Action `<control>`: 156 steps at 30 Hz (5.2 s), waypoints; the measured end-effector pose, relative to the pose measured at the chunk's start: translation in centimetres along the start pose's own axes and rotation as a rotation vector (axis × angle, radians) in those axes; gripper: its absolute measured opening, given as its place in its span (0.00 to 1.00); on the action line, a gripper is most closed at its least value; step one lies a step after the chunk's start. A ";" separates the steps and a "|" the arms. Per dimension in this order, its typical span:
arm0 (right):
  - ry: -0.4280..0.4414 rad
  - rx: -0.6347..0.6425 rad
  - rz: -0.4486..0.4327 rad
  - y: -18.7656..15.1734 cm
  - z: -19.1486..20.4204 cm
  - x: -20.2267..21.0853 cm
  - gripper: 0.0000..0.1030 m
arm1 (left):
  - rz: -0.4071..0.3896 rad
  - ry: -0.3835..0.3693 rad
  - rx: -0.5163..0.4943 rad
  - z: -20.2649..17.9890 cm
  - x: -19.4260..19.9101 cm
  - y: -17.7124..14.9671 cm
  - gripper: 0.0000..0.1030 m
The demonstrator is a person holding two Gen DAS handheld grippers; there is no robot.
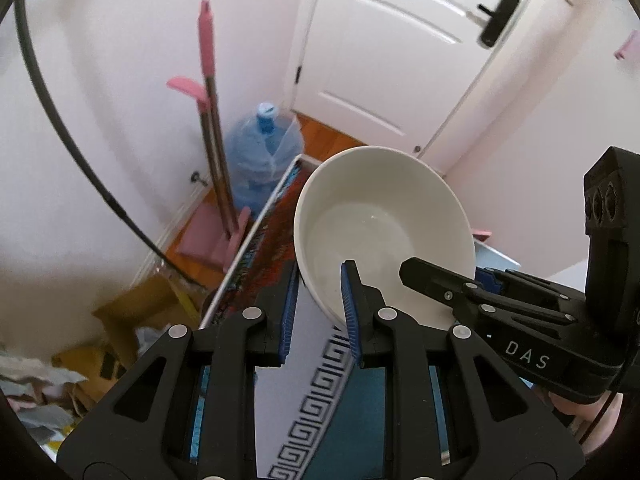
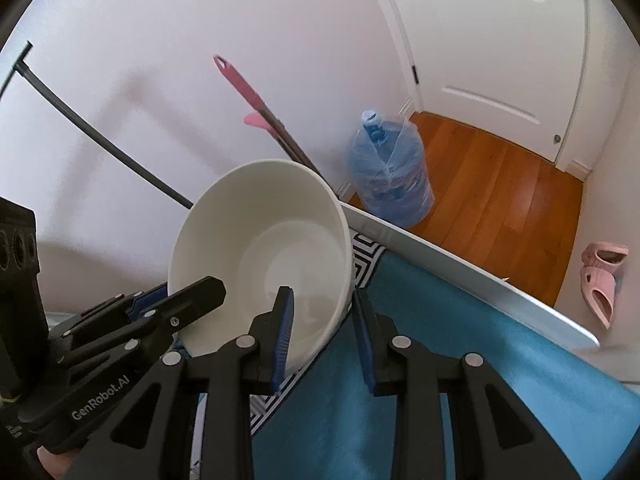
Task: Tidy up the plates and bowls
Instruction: 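Lift the white bowl with both grippers and carry it over the cream bowl, then lower the white bowl into the cream bowl and open both grippers, then grasp the rim of the taupe basin holding the bowls with both grippers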
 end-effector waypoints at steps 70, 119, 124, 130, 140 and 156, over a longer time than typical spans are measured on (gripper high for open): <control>-0.380 -0.211 -0.066 -35.9 -11.2 29.1 0.27 | 0.118 -0.026 -0.546 -30.6 10.5 -32.7 0.19; -0.505 -0.140 0.063 -37.4 -11.1 35.4 1.00 | 0.240 -0.008 -0.619 -25.1 14.4 -29.5 1.00; -0.468 -0.145 0.186 -37.5 -12.9 31.9 0.90 | 0.362 -0.021 -0.629 -25.5 10.9 -30.5 0.97; -0.382 -0.164 0.302 -37.5 -14.5 28.5 0.73 | 0.451 -0.016 -0.647 -26.4 8.1 -31.6 0.83; -0.300 -0.122 0.325 -37.2 -14.8 25.2 0.32 | 0.498 -0.070 -0.618 -26.9 5.3 -32.8 0.46; -0.273 -0.091 0.147 -39.5 -14.1 25.1 0.13 | 0.280 -0.111 -0.730 -27.7 6.1 -34.9 0.11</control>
Point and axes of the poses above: each gripper's, at about its wrist camera, not at the fingertips, and x roughly against the way its jaws point, z to its left, y to its top, the point moved 1 cm from there along -x, roughly the way its jaws point, and after that the axes turned 6 degrees about x, right-handed, at the moved point
